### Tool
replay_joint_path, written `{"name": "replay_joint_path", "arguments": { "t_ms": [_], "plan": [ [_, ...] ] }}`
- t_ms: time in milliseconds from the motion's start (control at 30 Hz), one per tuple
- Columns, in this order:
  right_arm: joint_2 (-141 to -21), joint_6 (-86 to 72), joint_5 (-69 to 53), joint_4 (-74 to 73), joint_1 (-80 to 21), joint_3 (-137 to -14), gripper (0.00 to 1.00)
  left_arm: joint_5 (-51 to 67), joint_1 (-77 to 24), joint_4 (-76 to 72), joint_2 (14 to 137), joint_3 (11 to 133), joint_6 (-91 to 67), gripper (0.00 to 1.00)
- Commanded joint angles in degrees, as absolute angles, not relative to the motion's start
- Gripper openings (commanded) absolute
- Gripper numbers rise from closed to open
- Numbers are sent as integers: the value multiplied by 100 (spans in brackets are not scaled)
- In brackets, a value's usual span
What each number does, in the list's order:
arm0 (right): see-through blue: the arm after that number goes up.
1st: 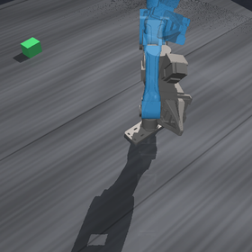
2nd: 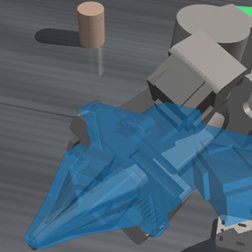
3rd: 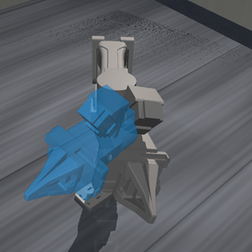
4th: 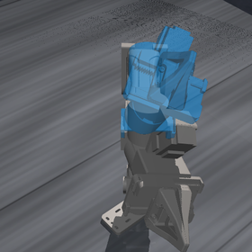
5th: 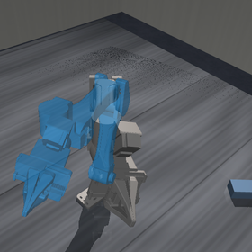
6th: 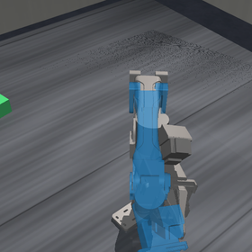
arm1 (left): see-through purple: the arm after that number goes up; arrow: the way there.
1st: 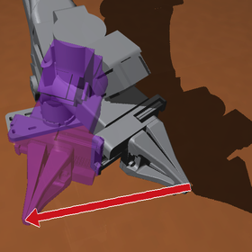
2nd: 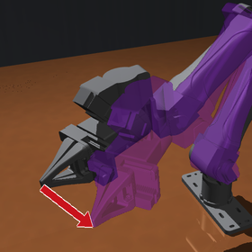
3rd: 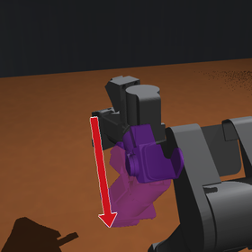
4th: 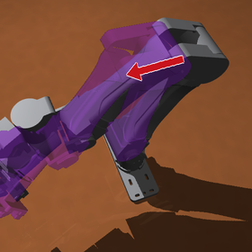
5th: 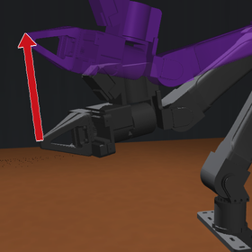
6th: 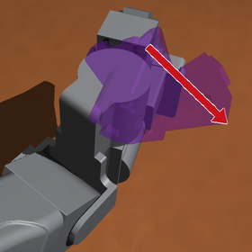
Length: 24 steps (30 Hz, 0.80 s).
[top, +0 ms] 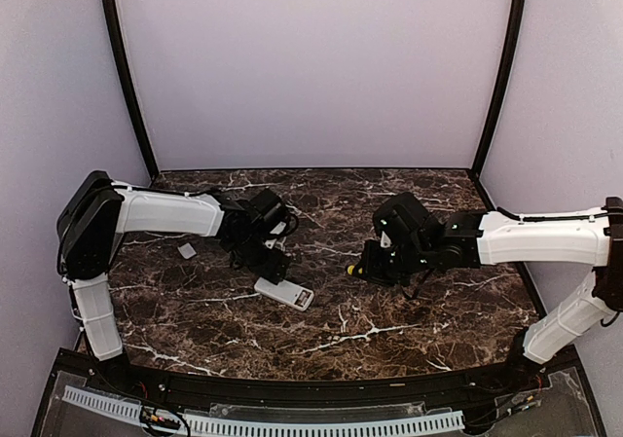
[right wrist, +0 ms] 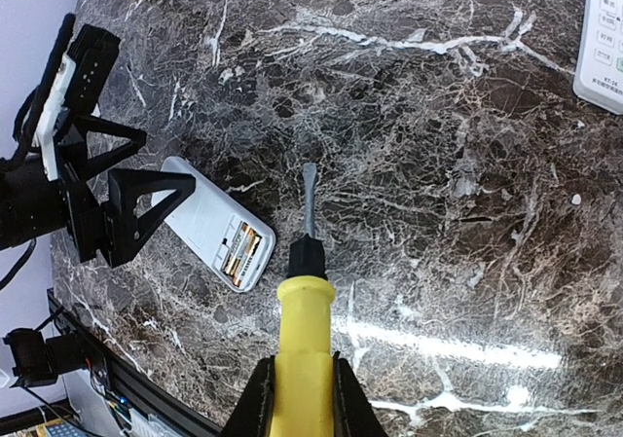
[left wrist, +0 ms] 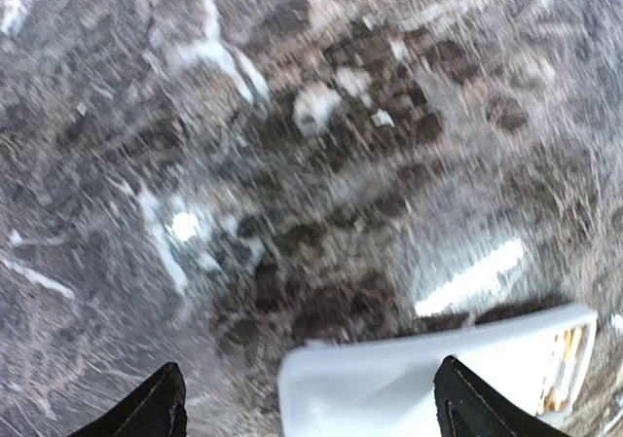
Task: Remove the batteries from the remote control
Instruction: Adjust the remote control without the battery cover at the center of the board.
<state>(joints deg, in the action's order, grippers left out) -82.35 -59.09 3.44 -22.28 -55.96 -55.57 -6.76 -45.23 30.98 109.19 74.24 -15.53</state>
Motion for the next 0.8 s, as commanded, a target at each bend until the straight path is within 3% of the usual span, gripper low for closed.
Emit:
{"name": "replay_joint_path", "arguments": {
  "t_ms": [0,333,767],
  "plan": [
    [-8304,-5932,311,-2076,-5559,-5673,0,-287,-4608,3492,10656,7000,-1648,87],
    [-8374,-5941,281,-2082,-5563,-5730,0,-351,-4658,3338,10315,6743,-1762,87],
    [-8446,-5863,305,-2062,-5564,-5850,0,-668,-4328,3224,10739,7474,-1808,89]
  ]
}}
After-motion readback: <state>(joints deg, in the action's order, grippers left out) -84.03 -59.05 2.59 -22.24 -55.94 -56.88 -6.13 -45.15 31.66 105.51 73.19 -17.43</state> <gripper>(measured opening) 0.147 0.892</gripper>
